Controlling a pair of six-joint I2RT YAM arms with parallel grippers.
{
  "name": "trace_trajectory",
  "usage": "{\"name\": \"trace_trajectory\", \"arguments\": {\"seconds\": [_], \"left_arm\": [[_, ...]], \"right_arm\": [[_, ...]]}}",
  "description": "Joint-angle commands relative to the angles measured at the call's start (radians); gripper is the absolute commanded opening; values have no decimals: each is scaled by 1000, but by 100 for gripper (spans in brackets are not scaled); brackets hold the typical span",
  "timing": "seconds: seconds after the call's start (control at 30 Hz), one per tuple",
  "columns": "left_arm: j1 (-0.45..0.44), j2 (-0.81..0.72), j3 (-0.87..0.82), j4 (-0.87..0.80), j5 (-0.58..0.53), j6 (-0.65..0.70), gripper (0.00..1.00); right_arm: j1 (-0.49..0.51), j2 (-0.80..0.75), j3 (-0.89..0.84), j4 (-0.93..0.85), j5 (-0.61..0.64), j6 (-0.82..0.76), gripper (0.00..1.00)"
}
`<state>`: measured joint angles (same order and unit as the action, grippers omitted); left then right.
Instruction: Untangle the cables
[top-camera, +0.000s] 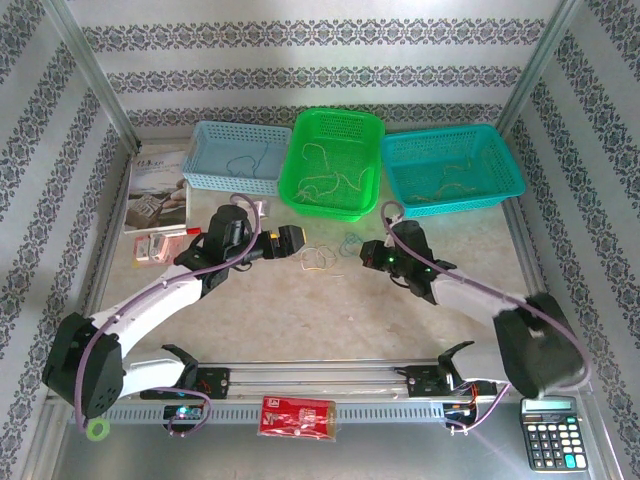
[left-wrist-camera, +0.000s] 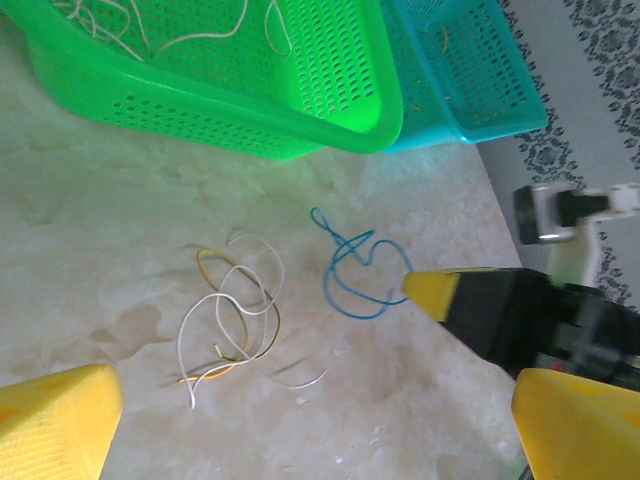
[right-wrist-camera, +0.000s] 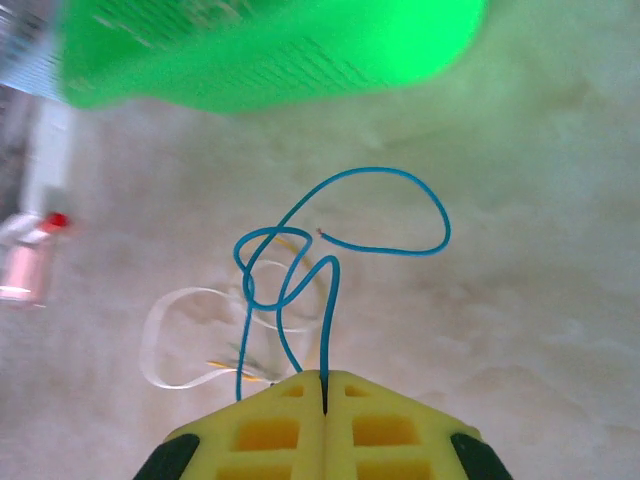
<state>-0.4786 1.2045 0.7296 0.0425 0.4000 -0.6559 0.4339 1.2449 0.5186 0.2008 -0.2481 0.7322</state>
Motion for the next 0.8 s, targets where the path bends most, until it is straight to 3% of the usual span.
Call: {"name": "trace_trajectory", "arguments": {"seconds": [0.0, 0.23, 0.77], "left_arm": [[-12, -22, 35, 48, 36, -41, 100], [-13, -22, 28, 205, 125, -153, 100], [-84, 45, 31, 360, 152, -217, 72]], "right_arm": [[-9, -112, -19, -41, -39, 25, 0], [6, -276, -13, -65, -80, 89, 0], [130, -278, 76, -3, -85, 154, 0]]}}
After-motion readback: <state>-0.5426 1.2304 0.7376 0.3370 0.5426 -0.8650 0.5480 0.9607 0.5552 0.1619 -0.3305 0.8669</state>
